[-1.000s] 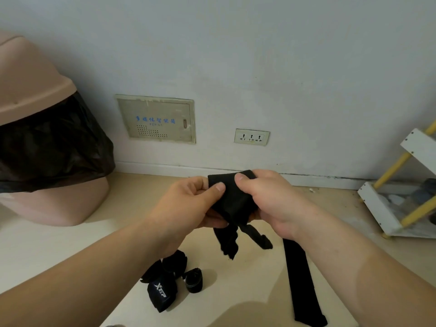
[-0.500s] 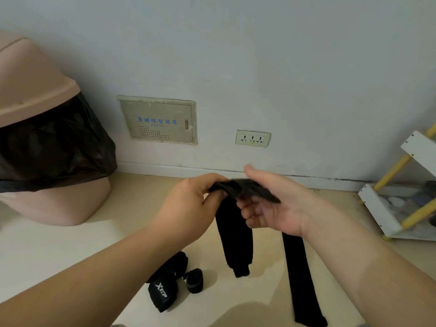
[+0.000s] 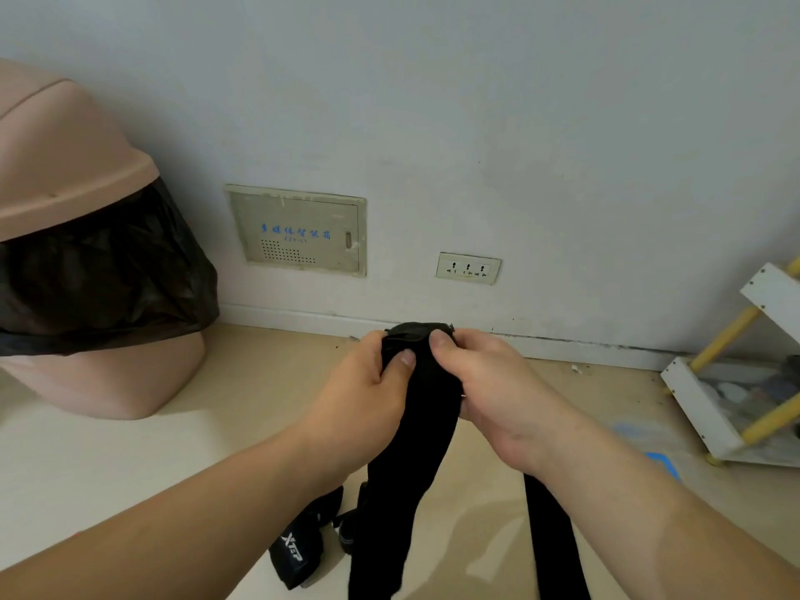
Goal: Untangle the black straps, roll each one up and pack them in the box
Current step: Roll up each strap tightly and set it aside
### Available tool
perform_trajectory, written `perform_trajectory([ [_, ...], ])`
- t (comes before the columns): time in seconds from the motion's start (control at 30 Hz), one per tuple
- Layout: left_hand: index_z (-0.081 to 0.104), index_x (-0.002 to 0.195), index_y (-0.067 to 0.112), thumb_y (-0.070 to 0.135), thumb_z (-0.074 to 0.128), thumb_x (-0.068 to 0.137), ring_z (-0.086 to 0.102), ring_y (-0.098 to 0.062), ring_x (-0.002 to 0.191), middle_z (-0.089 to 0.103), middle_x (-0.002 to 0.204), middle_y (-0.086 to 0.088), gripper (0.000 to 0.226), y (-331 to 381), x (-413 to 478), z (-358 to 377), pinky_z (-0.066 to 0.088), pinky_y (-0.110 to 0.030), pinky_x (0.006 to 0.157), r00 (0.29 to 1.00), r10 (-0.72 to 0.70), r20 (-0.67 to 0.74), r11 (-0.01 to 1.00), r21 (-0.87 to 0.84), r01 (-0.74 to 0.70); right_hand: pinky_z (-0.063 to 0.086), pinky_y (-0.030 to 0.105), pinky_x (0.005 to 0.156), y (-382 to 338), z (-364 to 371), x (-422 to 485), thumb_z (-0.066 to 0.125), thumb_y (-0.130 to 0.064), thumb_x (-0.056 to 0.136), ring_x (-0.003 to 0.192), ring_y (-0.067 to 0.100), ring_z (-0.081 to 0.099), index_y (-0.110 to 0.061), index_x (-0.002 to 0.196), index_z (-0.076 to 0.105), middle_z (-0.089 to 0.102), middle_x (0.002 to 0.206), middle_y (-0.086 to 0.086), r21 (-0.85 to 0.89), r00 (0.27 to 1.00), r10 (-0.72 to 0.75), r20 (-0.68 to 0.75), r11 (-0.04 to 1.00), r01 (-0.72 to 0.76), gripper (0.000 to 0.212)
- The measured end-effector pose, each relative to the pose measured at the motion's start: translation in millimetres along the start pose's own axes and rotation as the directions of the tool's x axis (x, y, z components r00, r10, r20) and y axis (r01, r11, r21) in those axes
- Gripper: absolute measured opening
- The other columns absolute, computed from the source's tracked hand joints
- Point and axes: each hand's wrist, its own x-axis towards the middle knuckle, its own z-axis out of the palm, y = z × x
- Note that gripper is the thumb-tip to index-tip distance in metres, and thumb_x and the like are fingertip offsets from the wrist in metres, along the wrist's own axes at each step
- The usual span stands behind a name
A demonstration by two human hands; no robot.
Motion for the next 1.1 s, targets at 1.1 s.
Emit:
perform_trajectory([
  [1.1,0.077,0.095,0.02,0.013,0.068,0.102,0.068,-0.014,0.069,0.074,0.089,-0.02,0.013,0.8,4.7,-10.3,0.062,-0.03,0.071,0.992,0.053,-0.113,0.996,-0.064,-0.06,0.066,0.05,0.087,6.7,6.9,4.9,0.057,-0.016,0.108,0.099,0.03,0.08,-0.022,0.115,0.07,0.079,0.11,0.013,0.012,0.994,-0.003,-0.106,1.0,0.004,0.016],
])
